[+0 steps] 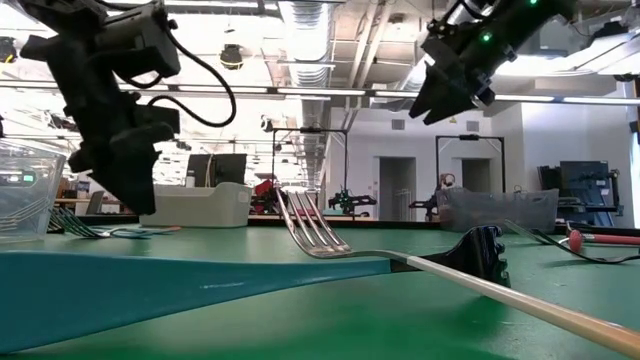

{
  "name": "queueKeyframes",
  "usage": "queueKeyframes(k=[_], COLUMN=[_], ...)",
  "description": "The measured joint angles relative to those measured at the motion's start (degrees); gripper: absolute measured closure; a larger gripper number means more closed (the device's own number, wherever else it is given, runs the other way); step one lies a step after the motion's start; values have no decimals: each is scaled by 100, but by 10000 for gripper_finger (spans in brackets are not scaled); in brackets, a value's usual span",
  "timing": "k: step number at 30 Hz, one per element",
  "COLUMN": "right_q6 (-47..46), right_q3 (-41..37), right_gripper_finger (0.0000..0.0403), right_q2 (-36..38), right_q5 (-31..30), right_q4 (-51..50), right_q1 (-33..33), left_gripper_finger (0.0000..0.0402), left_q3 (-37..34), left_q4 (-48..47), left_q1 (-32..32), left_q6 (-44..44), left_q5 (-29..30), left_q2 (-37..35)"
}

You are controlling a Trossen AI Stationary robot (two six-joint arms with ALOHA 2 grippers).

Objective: Sort silverware by color (type)
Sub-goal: Put the orange fork into the transparent bin

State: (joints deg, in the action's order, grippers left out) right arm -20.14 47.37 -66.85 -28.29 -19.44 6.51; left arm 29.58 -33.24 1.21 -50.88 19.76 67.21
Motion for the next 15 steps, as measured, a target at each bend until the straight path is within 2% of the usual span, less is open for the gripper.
queueKeyframes(k=[8,15], right_q6=[-238,-309], right_q3=[-8,-8], right_gripper_finger=[133,133], right_q2=[4,4], right_q5=[-48,-336], right_q4=[174,202], right_q1=[-370,-624], left_gripper_finger=[305,365], left_q3=[0,57], left_q4=[66,141], left_q1=[219,230], left_q6=[-233,15], left_q5=[-140,-198], left_q2=[721,1164])
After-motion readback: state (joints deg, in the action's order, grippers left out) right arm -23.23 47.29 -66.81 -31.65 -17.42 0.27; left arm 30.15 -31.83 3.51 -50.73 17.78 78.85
